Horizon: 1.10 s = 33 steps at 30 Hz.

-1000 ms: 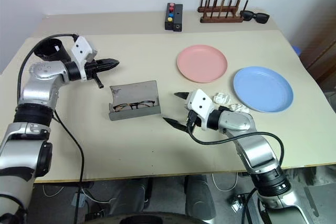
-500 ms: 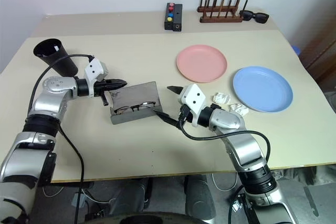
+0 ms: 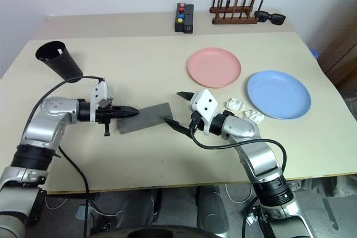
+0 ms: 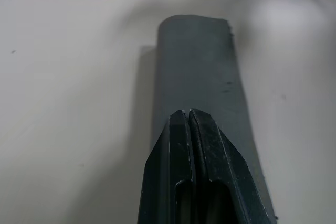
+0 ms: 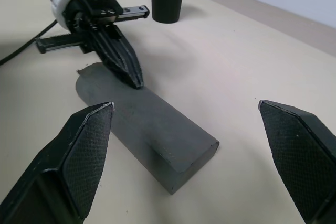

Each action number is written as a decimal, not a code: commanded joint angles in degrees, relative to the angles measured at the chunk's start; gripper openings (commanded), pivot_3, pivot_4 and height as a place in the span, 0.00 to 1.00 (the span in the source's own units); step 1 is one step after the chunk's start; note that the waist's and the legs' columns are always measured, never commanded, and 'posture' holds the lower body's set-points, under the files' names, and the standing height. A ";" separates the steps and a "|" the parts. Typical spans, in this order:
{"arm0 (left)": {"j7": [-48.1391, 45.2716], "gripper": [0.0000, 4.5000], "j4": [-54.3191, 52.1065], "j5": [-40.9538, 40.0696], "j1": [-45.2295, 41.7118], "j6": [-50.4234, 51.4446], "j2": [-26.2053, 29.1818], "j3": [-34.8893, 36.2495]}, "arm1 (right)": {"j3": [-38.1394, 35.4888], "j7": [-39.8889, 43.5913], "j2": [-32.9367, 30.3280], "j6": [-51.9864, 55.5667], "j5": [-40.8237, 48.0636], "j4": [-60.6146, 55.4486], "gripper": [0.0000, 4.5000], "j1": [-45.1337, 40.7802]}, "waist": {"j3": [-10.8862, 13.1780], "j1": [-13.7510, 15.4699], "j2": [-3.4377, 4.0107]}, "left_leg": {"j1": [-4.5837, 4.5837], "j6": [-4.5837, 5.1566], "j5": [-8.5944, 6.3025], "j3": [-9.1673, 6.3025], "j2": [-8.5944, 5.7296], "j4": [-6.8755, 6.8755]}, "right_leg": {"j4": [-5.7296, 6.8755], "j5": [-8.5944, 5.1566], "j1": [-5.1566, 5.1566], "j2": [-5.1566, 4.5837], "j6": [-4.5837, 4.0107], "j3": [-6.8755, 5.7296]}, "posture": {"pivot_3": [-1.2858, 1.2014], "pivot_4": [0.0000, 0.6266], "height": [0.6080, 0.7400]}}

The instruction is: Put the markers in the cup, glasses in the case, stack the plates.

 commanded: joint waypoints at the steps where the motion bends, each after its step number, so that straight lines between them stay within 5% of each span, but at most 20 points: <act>1: 0.68 0.01 -3.29 0.58 1.81 0.80 0.87 -1.08 | -0.23 0.20 0.33 -0.81 0.56 -1.09 1.00 -0.71 | -0.01 0.01 0.01 | 0.00 0.00 0.00 0.00 0.00 0.00 | 0.00 0.00 0.00 0.00 -0.01 0.00 | 0.52 0.24 0.99; 6: 6.39 0.01 -4.06 -1.63 -0.05 0.42 -2.26 2.54 | -0.51 -0.33 -0.50 -0.96 -0.84 -0.77 1.00 -1.14 | 0.00 0.18 0.00 | 0.00 0.00 0.00 0.00 0.00 0.01 | -0.01 -0.09 0.01 -0.01 -0.16 0.00 | 0.52 0.24 0.99; 14: 11.48 0.01 -17.52 -8.94 0.96 4.03 -6.16 5.63 | -0.71 -8.16 -4.86 -4.43 -15.06 10.40 1.00 -8.39 | 0.00 0.08 0.01 | -0.01 -0.01 0.00 0.01 -0.01 -0.04 | -0.03 0.01 -0.02 -0.01 0.00 0.00 | 0.52 0.24 0.99; 28: 17.81 0.01 -25.91 -14.11 8.33 7.96 -9.72 5.66 | 5.82 -14.78 -5.58 -20.00 -31.33 45.21 1.00 -24.42 | 0.00 -0.11 0.02 | -0.01 -0.01 0.01 0.07 -0.01 -0.03 | -0.07 0.01 -0.03 -0.01 -0.09 0.03 | 0.52 0.24 0.99; 31: 19.34 0.00 -26.22 -15.35 9.50 8.82 -10.32 6.81 | 6.59 -16.01 -5.03 -23.96 -33.00 50.34 0.81 -26.84 | 0.00 -0.20 0.02 | 0.00 -0.01 0.01 0.06 -0.01 -0.04 | -0.06 0.00 -0.03 0.00 -0.10 0.03 | 0.52 0.24 0.99; 33: 20.20 0.00 -26.35 -16.25 9.98 9.40 -10.53 7.23 | 7.03 -16.35 -4.93 -26.48 -34.02 52.37 0.60 -27.83 | 0.00 -0.17 0.02 | 0.00 -0.01 0.01 0.06 -0.01 -0.04 | -0.06 0.00 -0.03 0.00 -0.10 0.02 | 0.52 0.24 0.99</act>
